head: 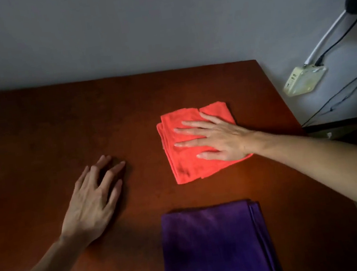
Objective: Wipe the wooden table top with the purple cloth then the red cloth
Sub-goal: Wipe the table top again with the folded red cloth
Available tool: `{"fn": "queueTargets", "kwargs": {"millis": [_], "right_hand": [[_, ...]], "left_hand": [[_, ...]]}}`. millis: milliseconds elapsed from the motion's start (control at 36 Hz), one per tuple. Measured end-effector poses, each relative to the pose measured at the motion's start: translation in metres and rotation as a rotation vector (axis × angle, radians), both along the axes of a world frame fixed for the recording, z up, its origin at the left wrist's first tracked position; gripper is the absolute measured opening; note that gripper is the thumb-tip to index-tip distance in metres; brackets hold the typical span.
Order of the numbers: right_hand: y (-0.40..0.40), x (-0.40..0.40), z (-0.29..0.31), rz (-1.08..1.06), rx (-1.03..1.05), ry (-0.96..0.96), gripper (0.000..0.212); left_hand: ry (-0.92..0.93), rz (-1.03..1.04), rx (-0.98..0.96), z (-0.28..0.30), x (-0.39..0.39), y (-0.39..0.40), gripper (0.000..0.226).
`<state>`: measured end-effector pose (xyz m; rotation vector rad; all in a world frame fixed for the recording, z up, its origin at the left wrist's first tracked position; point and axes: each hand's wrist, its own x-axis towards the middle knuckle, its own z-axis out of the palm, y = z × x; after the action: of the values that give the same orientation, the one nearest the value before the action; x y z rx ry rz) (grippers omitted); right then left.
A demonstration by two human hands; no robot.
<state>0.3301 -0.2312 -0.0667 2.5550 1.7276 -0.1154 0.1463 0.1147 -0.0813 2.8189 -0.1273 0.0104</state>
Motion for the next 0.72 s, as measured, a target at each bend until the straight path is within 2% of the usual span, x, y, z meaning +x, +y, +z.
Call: {"fn": "queueTargets", "kwargs": {"millis": [111, 278, 361, 528, 611, 722], "right_hand": [[0.021, 0.072, 0.005, 0.008, -0.048, 0.005, 0.056], [0.06, 0.159, 0.012, -0.196, -0.03, 0.031, 0.07], [0.071, 0.173, 0.008, -0.297, 0.016, 0.055, 0.066], [0.092, 0.146, -0.004, -0.506, 0.116, 0.031, 0.074], [0.109, 0.111, -0.009, -0.592, 0.132, 0.014, 0.064], [0.121, 0.037, -0.01, -0.593, 0.164, 0.034, 0.077]], "left_hand": [[0.02, -0.012, 0.0, 0.001, 0.002, 0.0, 0.051], [0.005, -0.016, -0.027, 0.001, 0.005, 0.0, 0.049], [-0.004, -0.025, -0.028, -0.001, 0.005, 0.001, 0.049], [-0.021, -0.036, -0.034, -0.003, 0.004, 0.003, 0.049], [-0.048, -0.046, -0.049, -0.004, 0.003, 0.003, 0.05], [-0.091, -0.015, -0.17, -0.002, 0.003, 0.003, 0.046]]}}
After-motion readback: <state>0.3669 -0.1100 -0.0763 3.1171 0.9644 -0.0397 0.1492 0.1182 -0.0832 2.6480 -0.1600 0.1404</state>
